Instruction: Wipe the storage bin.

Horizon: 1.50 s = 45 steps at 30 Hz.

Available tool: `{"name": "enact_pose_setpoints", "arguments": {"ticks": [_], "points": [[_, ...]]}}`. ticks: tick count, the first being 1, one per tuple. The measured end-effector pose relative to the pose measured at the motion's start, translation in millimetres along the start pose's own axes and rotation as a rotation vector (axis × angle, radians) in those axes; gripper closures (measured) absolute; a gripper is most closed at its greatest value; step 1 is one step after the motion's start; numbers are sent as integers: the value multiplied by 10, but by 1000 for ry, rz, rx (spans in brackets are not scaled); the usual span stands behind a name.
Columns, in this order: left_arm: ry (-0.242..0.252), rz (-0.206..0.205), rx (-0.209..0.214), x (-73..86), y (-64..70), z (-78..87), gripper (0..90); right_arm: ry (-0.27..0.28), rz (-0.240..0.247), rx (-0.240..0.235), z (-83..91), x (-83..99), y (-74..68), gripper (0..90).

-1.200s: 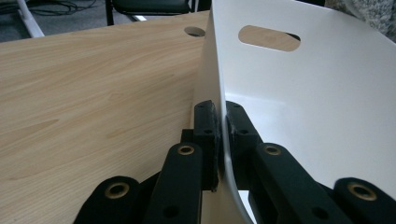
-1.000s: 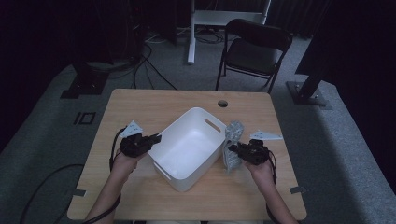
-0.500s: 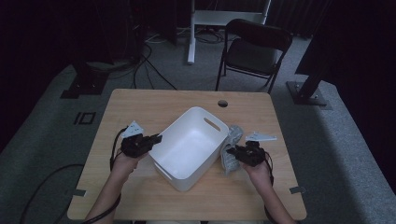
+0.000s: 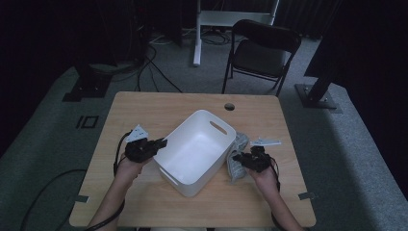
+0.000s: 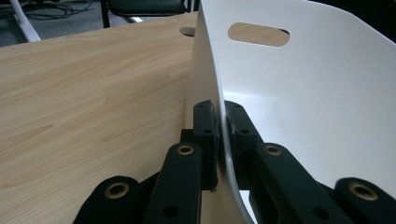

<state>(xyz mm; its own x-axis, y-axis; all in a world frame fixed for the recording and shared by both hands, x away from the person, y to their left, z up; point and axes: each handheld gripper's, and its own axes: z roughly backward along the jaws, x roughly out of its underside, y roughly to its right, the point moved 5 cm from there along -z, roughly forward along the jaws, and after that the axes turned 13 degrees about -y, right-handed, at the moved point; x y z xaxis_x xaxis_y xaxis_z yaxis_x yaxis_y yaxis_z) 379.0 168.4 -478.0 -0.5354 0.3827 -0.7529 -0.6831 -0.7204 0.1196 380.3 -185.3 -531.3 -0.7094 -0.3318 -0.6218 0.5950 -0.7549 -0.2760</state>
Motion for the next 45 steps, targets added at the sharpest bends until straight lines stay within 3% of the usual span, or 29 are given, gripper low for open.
{"name": "enact_pose_setpoints", "arguments": {"ticks": [5,11,17,21,26,29,31,33,38,45], "points": [[2,0,-1,0,-1,0,846,-26,-8,5,-71,26,34,778],[3,3,-5,1,-1,0,845,-96,-39,16,-255,103,105,778],[-3,-5,-37,-4,8,1,846,-95,-46,27,-237,105,101,779],[0,6,-37,0,11,1,846,-53,-35,34,-81,69,71,778],[0,7,-42,-2,24,-4,846,65,-11,41,311,-12,12,779],[0,7,-41,-5,29,-7,846,121,24,52,527,-50,-49,779],[1,11,-37,-4,29,-8,846,136,63,77,635,-71,-106,778],[-1,9,-37,-6,31,-10,846,150,87,75,710,-83,-164,777],[0,11,-31,-10,36,-16,846,176,150,84,717,-81,-307,775],[-5,5,-22,-13,39,-19,848,133,179,91,528,-99,-375,775]]}}
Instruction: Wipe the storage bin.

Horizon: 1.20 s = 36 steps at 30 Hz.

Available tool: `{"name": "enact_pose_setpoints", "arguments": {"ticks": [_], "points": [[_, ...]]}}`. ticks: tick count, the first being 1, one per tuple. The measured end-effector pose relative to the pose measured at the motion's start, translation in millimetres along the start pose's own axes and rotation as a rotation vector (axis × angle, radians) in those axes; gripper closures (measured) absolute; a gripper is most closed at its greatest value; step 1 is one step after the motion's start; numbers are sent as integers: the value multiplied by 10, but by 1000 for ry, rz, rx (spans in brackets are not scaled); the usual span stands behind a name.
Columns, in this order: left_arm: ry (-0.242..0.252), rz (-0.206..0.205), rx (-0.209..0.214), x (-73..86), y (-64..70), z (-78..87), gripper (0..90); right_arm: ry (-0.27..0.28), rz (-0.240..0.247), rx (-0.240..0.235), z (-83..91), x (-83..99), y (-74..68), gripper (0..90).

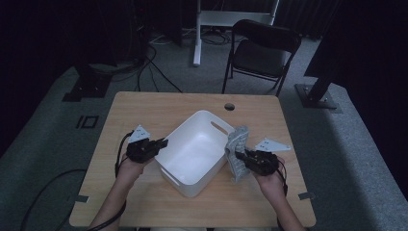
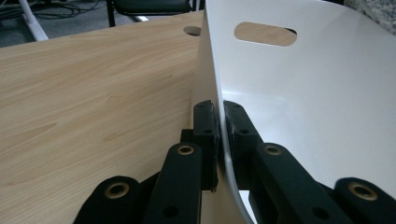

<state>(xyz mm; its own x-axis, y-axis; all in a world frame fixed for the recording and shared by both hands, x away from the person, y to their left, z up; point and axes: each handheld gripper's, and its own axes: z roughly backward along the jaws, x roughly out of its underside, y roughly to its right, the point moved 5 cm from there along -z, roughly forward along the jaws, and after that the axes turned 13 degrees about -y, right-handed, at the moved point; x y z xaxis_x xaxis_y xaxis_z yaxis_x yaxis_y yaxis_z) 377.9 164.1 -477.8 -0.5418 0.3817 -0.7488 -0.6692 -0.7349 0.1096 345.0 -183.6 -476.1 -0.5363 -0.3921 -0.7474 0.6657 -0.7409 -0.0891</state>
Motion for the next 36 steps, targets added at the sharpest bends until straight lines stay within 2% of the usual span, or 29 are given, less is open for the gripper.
{"name": "enact_pose_setpoints", "arguments": {"ticks": [6,15,20,23,36], "points": [[1,-13,15,1,-2,0,847,-43,13,25,-141,31,-21,776],[2,-17,20,0,2,-3,844,-103,4,37,-303,96,-2,775],[1,-22,14,-2,5,-3,844,-147,-13,28,-412,170,29,775],[2,-22,16,-2,7,-5,843,-154,-32,17,-455,197,53,775],[-1,-33,7,-8,23,-11,842,-193,-53,19,-580,260,108,773]]}}
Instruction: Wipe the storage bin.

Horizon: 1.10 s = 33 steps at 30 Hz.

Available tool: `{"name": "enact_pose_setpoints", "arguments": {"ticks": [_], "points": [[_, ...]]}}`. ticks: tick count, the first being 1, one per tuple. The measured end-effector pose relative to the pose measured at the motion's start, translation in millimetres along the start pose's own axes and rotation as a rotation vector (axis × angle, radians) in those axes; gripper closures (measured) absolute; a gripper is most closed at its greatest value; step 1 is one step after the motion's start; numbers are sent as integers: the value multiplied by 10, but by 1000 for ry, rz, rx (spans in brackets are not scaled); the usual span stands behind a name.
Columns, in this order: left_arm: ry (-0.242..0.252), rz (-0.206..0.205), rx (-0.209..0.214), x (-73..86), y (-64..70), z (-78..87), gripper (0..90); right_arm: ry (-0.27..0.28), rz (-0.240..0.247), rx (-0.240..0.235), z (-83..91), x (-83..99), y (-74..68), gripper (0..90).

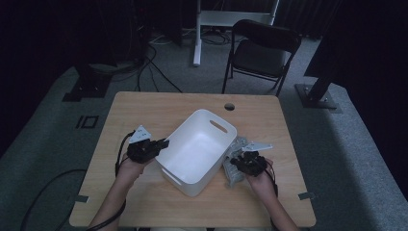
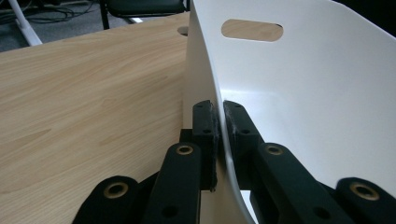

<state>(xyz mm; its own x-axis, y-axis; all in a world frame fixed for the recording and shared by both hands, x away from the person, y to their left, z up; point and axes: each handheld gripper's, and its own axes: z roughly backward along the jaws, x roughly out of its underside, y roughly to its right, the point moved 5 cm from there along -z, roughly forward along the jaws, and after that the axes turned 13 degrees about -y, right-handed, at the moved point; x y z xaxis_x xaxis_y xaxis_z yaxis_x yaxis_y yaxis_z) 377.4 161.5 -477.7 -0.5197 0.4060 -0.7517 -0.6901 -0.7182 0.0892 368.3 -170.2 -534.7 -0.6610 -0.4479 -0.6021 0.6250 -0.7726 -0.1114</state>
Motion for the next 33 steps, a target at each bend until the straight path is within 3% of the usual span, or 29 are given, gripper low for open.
{"name": "enact_pose_setpoints", "arguments": {"ticks": [11,14,19,25,27,33], "points": [[1,7,-9,-1,1,-1,838,-68,-21,-7,-181,88,72,772],[0,16,-19,-2,0,-2,839,-66,-31,-17,-151,89,76,773],[-6,26,-28,-8,11,-6,840,28,-69,-40,129,69,93,774],[-4,35,-24,-12,19,-13,840,190,-62,-88,632,-27,-16,774],[-5,36,-22,-13,23,-17,840,214,-54,-109,691,-49,-71,773],[-8,34,-16,-17,31,-22,842,196,6,-71,597,-116,-221,773]]}}
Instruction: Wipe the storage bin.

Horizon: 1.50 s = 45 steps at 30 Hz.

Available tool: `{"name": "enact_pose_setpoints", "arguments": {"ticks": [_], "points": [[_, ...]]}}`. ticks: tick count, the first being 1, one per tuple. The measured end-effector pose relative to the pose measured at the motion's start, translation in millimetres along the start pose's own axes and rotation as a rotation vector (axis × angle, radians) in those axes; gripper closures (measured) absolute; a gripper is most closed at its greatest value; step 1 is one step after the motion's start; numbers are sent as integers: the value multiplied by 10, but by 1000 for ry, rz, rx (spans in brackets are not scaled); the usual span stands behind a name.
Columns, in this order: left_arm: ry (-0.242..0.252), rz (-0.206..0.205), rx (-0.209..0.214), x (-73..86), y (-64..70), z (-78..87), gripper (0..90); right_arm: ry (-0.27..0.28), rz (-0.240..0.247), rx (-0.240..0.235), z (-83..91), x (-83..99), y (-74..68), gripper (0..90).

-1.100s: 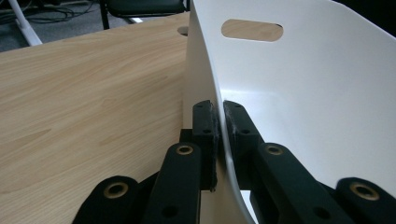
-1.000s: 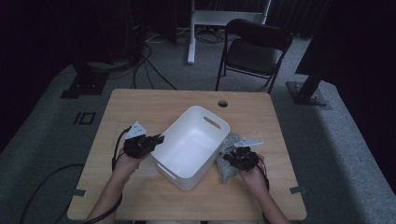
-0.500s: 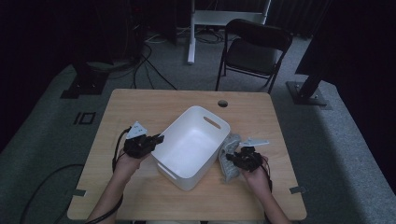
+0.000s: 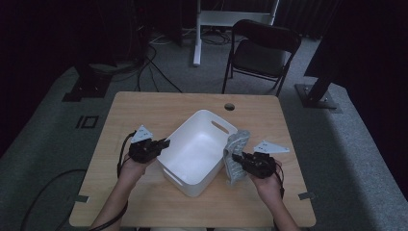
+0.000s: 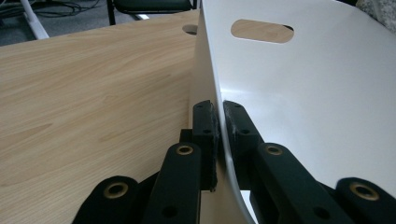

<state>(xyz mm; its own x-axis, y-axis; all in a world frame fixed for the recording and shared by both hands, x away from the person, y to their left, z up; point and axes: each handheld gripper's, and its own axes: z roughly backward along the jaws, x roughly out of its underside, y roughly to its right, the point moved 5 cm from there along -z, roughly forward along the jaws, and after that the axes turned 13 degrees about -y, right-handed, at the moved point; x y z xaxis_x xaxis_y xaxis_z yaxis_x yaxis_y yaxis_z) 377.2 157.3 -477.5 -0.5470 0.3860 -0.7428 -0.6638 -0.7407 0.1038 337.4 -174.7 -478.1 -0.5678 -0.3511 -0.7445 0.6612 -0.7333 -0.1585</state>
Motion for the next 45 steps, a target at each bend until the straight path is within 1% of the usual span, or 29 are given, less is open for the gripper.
{"name": "enact_pose_setpoints", "arguments": {"ticks": [4,8,10,15,18,20,26,31,37,40,43,45], "points": [[4,-8,9,1,1,-1,841,-27,15,20,-70,4,-19,773],[9,-14,13,3,3,-1,840,-45,9,19,-129,35,-15,773],[10,-18,13,2,7,-2,840,-44,7,17,-139,36,-9,772],[7,-32,13,2,15,-2,840,-66,21,46,-198,69,-12,772],[11,-31,13,5,17,-1,839,-95,16,43,-263,111,-1,773],[12,-31,13,5,20,-2,839,-100,7,38,-288,124,13,772],[11,-38,8,3,26,-2,839,-113,2,37,-337,144,41,772],[9,-42,4,3,28,-2,838,-148,-5,39,-423,196,76,770],[9,-43,5,2,29,-3,837,-173,-17,38,-498,234,123,770],[10,-41,8,3,28,-3,837,-198,-20,39,-550,267,151,769],[20,-26,18,7,18,-4,833,-231,-26,40,-628,322,192,768],[20,-32,8,6,23,-4,834,-259,-42,28,-686,367,219,767]]}}
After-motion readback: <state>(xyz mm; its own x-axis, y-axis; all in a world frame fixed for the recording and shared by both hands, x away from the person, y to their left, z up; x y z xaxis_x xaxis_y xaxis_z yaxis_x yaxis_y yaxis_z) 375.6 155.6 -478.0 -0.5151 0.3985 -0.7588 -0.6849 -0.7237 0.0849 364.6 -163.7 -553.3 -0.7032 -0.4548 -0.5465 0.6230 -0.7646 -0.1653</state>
